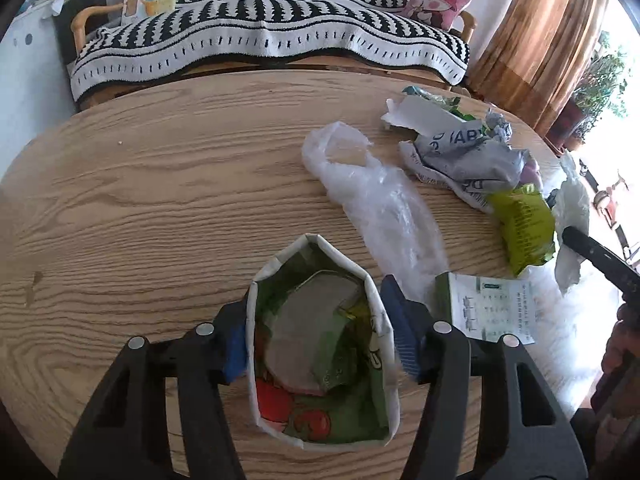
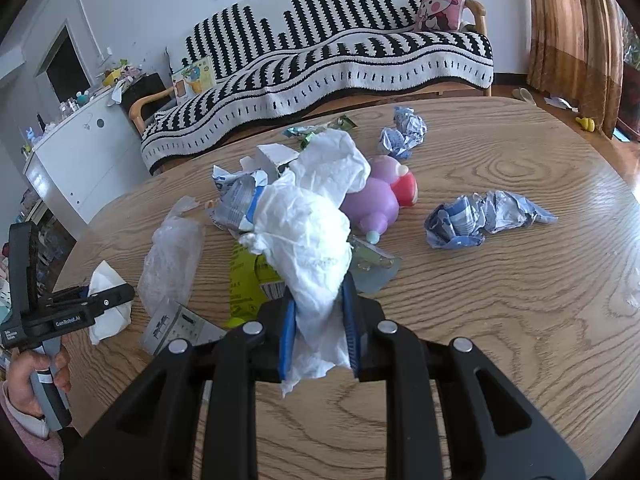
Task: Collect trash
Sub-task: 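Grasp the white tissue with the right gripper while the left grasps the white paper bag, then carry both items to the black bin and release them inside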
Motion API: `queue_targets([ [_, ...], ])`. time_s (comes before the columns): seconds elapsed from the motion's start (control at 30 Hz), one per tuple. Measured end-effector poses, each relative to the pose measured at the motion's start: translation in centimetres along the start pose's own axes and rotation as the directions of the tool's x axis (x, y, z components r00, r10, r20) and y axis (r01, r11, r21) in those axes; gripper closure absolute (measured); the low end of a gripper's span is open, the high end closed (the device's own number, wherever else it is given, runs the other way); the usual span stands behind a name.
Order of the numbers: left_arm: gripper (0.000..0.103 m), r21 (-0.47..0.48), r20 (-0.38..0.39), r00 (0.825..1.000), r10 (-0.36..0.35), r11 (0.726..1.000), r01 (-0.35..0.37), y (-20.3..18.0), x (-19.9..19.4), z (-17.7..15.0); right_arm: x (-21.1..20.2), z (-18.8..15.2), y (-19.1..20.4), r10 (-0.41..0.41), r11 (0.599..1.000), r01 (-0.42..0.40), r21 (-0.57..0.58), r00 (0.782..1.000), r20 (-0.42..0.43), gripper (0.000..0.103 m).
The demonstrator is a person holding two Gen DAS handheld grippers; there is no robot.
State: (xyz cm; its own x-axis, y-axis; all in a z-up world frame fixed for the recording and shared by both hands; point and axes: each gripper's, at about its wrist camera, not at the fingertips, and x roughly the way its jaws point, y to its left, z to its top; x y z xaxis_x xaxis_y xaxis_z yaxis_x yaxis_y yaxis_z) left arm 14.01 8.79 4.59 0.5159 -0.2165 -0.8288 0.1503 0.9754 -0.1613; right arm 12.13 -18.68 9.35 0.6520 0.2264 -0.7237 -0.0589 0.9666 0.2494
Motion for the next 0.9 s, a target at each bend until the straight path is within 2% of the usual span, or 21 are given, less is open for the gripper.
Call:
queue_targets([
  [0.13, 0.046, 0.031, 0.017, 1.000, 0.017, 0.999, -0.018, -0.7, -0.4, 0.0, 0.0, -0.1, 0.0, 0.002, 1.000, -0.002, 0.000, 1.000, -0.008, 0.083],
  [0.37, 0.046, 0.019, 0.028, 0.999, 0.017, 1.000, -0.018, -0.7, -0.5, 0.0, -0.3, -0.1, 0.1, -0.005, 1.000, 0.005, 0.001, 1.000, 0.013, 0.083],
  [0.57, 0.046, 0.016, 0.044, 0.999, 0.014, 1.000, -0.015, -0.9, -1.0, 0.1, -1.4, -0.1, 0.4, -0.002, 1.000, 0.002, -0.002, 0.998, 0.063, 0.088],
  [0.7, 0.046, 0.015, 0.050, 0.999, 0.004, 1.000, -0.004, -1.0, -1.3, 0.1, -1.2, -0.2, 0.7, 0.024, 1.000, -0.023, -0.004, 0.999, 0.049, 0.089],
  [0.9, 0.046, -0.003, 0.072, 0.997, -0.008, 1.000, 0.008, -1.2, -2.1, 0.4, -0.8, -0.1, 1.0, 0.017, 1.000, -0.017, 0.002, 0.999, 0.036, 0.089],
])
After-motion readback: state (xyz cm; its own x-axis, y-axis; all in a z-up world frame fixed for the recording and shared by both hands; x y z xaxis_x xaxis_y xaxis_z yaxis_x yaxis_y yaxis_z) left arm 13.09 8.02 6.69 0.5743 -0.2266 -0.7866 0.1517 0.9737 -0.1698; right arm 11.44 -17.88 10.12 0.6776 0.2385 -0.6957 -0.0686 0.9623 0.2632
